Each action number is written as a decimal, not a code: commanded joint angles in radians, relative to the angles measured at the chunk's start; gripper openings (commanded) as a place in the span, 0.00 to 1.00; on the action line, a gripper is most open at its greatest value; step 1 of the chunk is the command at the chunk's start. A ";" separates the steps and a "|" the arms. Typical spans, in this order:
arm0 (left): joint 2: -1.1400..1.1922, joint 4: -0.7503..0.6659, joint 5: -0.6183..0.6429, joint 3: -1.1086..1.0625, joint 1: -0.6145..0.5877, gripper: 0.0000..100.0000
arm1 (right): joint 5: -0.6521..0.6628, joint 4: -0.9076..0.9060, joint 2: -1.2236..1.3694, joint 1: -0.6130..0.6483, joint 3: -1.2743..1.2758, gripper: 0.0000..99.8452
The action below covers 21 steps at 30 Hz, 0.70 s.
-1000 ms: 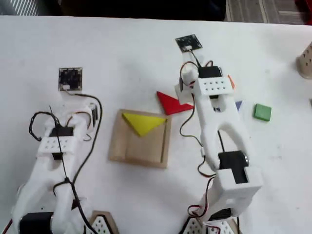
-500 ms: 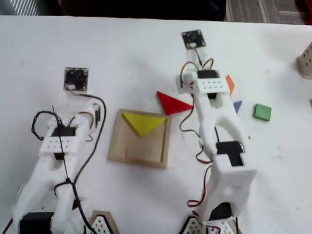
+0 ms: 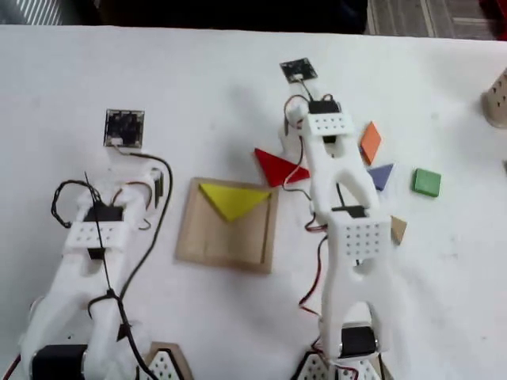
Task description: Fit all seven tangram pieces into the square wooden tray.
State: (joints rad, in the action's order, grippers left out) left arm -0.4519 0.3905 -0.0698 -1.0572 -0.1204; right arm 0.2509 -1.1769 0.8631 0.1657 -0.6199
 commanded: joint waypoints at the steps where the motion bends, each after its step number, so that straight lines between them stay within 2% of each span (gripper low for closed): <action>1: -0.031 -0.009 -0.011 0.008 0.010 0.12 | 0.051 -0.182 0.051 0.065 -0.184 0.02; 6: -0.031 -0.009 -0.011 0.008 0.008 0.12 | 0.060 -0.297 0.090 0.114 -0.267 0.02; 21: -0.031 -0.011 -0.011 0.008 0.008 0.12 | 0.061 -0.412 0.039 0.156 -0.270 0.02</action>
State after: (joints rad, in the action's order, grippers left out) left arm -0.4519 0.3905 -0.0713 -1.0572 -0.1204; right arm 0.3000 -1.5604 0.9659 0.2977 -0.8638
